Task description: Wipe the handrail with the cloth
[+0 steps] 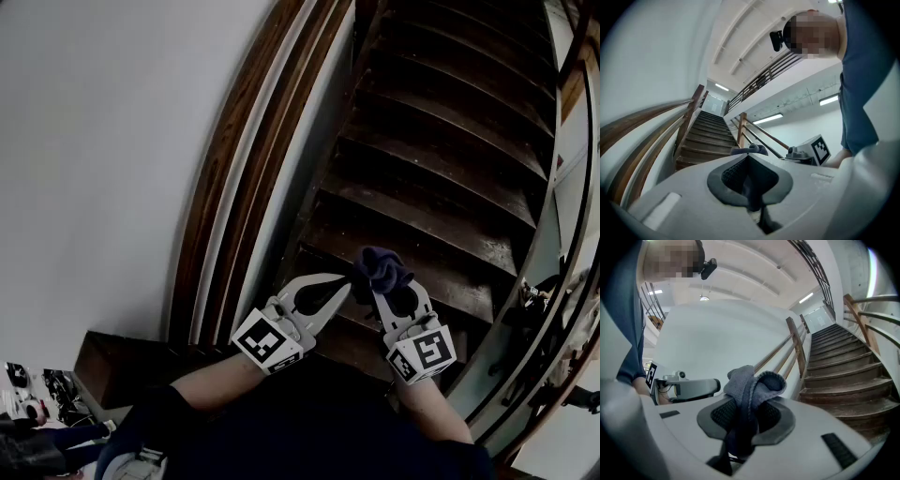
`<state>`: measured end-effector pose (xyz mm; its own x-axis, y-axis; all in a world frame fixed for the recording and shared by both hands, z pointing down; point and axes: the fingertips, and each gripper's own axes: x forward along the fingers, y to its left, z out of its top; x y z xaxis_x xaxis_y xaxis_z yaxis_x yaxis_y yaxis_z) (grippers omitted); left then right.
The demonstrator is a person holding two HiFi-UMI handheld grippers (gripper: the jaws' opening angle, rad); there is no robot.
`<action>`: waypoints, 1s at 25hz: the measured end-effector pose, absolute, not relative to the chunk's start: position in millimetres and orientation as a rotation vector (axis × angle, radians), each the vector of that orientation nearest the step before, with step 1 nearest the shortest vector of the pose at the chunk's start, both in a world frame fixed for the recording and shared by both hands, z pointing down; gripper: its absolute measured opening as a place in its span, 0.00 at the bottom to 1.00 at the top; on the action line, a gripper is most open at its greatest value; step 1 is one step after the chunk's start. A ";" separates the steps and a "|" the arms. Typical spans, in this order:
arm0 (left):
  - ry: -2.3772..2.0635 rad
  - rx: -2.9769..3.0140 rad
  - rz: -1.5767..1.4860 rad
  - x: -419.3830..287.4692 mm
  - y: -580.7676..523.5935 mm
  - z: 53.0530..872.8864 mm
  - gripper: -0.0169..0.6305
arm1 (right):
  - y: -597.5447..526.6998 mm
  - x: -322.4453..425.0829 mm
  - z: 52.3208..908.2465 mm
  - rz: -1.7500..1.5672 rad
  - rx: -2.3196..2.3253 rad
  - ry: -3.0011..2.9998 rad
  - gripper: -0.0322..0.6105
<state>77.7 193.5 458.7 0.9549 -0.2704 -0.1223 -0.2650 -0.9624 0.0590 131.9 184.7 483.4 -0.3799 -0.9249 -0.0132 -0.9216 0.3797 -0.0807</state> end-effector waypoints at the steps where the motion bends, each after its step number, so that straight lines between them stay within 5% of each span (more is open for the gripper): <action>1: -0.421 3.065 -0.201 78.6 193.5 458.6 0.03 | 184.4 131.8 483.6 -0.093 -1.712 2.565 0.20; 25: -0.600 3.045 -0.069 104.5 196.0 487.2 0.03 | 177.6 161.9 516.8 -0.171 -1.559 2.607 0.20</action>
<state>104.5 196.0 487.2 0.9243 -0.3800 -0.0366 -0.3784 -0.9246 0.0451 161.9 177.6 516.8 -0.4710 -0.8817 -0.0273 -0.8706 0.4696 -0.1468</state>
